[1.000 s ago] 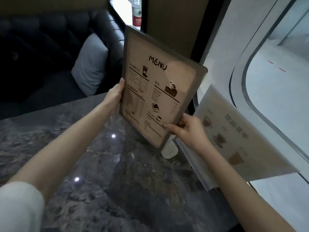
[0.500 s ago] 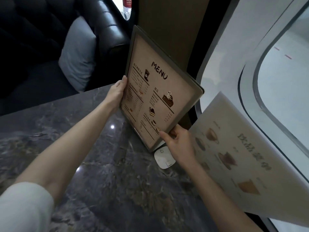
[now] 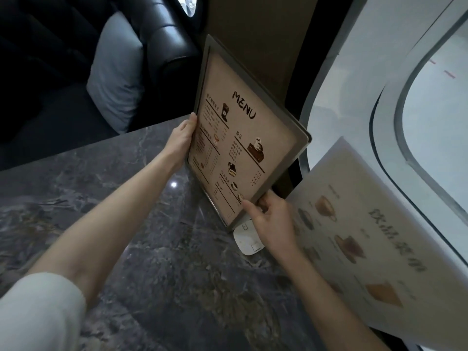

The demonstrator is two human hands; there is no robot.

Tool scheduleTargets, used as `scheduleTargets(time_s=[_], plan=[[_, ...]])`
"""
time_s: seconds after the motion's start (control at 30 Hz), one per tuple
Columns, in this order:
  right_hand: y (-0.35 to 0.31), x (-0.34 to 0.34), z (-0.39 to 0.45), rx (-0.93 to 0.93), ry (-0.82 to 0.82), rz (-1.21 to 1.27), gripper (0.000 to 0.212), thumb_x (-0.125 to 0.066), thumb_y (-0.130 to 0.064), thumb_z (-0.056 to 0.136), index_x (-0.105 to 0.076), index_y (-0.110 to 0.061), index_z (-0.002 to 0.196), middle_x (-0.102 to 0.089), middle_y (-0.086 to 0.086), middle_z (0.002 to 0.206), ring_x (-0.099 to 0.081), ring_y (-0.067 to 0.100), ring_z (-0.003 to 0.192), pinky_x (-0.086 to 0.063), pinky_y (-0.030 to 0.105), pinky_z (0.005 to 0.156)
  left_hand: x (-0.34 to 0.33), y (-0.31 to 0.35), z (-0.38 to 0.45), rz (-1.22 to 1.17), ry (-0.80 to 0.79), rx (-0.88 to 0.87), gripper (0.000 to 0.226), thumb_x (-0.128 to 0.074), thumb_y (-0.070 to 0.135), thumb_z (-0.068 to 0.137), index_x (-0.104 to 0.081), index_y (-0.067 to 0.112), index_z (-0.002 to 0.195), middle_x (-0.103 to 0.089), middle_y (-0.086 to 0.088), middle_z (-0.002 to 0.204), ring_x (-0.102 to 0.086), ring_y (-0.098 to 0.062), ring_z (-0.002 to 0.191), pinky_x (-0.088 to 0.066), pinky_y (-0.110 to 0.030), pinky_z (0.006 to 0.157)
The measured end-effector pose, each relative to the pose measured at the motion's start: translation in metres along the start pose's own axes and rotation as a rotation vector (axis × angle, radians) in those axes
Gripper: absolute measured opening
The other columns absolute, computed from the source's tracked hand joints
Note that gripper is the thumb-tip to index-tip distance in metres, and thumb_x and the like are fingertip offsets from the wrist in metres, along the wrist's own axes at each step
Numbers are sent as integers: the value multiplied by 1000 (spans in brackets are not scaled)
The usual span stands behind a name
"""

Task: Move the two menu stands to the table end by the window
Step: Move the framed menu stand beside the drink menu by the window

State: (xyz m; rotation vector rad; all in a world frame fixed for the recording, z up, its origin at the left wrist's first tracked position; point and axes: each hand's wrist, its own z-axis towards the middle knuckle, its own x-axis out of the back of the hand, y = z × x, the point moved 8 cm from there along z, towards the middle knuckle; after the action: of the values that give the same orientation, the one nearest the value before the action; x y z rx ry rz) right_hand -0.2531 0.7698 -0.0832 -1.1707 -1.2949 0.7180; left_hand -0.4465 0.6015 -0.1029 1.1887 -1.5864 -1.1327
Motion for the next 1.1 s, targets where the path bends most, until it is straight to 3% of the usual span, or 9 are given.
scheduleTargets(time_s=[0.1, 0.23, 0.37, 0.57, 0.73, 0.8, 0.9, 0.97, 1.1], plan=[[-1, 1, 0, 8, 9, -26, 30, -62, -20, 84, -59, -19, 114, -68, -3, 115, -60, 2, 103, -52, 18, 85, -1, -1, -1, 37, 5, 26, 40, -35, 53, 93, -57, 24, 112, -63, 16, 99, -63, 9, 83, -47, -5, 61], [-8, 2, 0, 27, 15, -146, 34, -61, -20, 85, -56, -17, 119, -66, -1, 120, -60, 8, 107, -39, -4, 68, -3, 4, -5, 173, 36, 68, 61, -23, 56, 95, -43, 17, 137, -53, 2, 131, -51, -7, 114, -37, -21, 93], [-17, 2, -4, 13, -53, -250, 39, -58, -20, 88, -50, -13, 125, -61, 4, 127, -57, 18, 115, -40, 14, 82, -6, 3, -24, 348, 53, 141, 61, -16, 49, 97, -27, 16, 147, -32, -10, 153, -28, -26, 141, -22, -44, 117], [-36, 6, -12, -135, -219, -497, 36, -54, -23, 90, -53, -11, 123, -60, 9, 126, -60, 24, 104, -51, 30, 75, -17, 9, -73, 436, -6, 201, 58, -23, 45, 98, -38, 9, 141, -44, -14, 145, -40, -30, 134, -31, -41, 110], [-87, 18, -25, -58, -277, -592, 39, -54, -19, 89, -51, -8, 126, -59, 12, 128, -61, 27, 106, -56, 38, 83, -20, 19, -112, 423, -59, 242, 49, -37, 38, 97, -61, 0, 115, -69, -14, 108, -65, -24, 92, -47, -28, 68], [-114, 26, -28, -3, -235, -614, 35, -53, -17, 88, -53, -7, 122, -60, 13, 125, -63, 28, 102, -58, 42, 79, -23, 21, -125, 367, -63, 231, 42, -40, 33, 96, -65, 0, 105, -71, -13, 96, -66, -22, 82, -49, -29, 70], [-161, 41, -29, 148, -149, -716, 23, -53, -16, 88, -59, -4, 107, -66, 15, 110, -65, 26, 87, -60, 40, 72, -34, 13, -143, 181, -40, 226, 33, -44, 26, 94, -66, 2, 88, -71, -9, 77, -66, -27, 80, -49, -37, 84], [-192, 50, -29, 272, -133, -810, 22, -53, -18, 89, -61, -5, 105, -66, 12, 105, -63, 21, 81, -57, 31, 64, -43, 3, -152, 122, -35, 215, 26, -49, 21, 91, -66, 5, 79, -70, -4, 67, -65, -25, 75, -48, -34, 78], [-232, 61, -31, 476, -220, -875, 26, -50, -18, 91, -58, -9, 114, -63, 9, 114, -60, 21, 97, -47, 24, 73, -46, -19, -158, 66, 64, 195, 16, -55, 16, 87, -66, 4, 85, -64, -10, 84, -59, -22, 78, -46, -32, 68]])
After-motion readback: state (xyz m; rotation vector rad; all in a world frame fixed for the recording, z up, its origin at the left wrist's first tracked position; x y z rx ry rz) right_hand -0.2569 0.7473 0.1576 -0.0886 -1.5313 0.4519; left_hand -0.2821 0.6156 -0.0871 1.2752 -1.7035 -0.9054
